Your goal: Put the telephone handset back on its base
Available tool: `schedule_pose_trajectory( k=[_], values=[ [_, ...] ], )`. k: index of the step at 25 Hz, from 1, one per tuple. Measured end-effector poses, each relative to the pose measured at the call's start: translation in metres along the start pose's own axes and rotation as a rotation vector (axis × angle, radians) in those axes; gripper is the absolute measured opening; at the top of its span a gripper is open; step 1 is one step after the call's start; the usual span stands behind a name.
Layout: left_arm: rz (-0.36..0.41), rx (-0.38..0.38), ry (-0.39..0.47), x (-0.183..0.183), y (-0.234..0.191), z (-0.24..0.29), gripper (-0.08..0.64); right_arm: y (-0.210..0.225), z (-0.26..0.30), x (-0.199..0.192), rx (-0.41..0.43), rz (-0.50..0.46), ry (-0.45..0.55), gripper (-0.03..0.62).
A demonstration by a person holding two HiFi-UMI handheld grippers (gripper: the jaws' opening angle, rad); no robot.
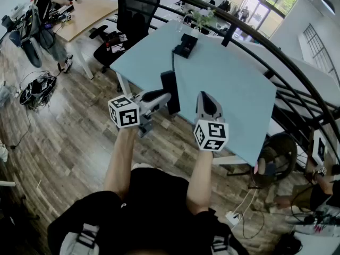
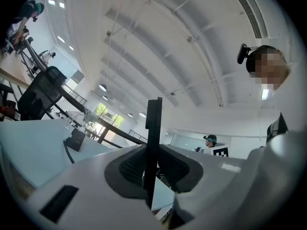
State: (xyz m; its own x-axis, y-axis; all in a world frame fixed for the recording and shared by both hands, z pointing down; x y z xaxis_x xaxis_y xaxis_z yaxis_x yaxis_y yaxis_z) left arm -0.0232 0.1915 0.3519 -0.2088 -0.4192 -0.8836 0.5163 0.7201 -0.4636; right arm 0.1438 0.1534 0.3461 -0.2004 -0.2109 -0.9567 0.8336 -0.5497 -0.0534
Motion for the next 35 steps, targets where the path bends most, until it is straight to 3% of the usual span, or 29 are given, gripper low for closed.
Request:
schedule_pose_trajectory(
  k=[13, 27, 35],
  values=[
    [-0.002, 0.057, 0.006, -0.004, 0.002, 0.004, 0.067, 0.016, 0.003, -0.008, -0.005, 0.042, -0.011, -0.014],
    [0.011, 0.114, 0.032, -0.003, 0.005, -0.013, 0.067, 0.003, 0.021, -0.008, 0.076, 0.037, -0.01, -0.014],
    [-0.004, 0.127, 0.065, 0.007, -0.021, -0.022, 0.067, -0.003, 0.048, -0.006, 0.088, 0.013, -0.028, -0.014]
  ],
)
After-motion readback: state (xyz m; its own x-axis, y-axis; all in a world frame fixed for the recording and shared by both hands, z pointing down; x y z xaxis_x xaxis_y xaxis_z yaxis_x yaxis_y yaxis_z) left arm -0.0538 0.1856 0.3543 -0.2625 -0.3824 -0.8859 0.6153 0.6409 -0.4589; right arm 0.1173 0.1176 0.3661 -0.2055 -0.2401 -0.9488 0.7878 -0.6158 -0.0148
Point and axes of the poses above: the fingertips, and each gripper's own axes: z forward along the fingers, y to its right, x out of its top, the point moved 4 cm from there along -z, backward along the fingers, and after that the axes turned 14 degrees about -y, right-handed, at the moved point
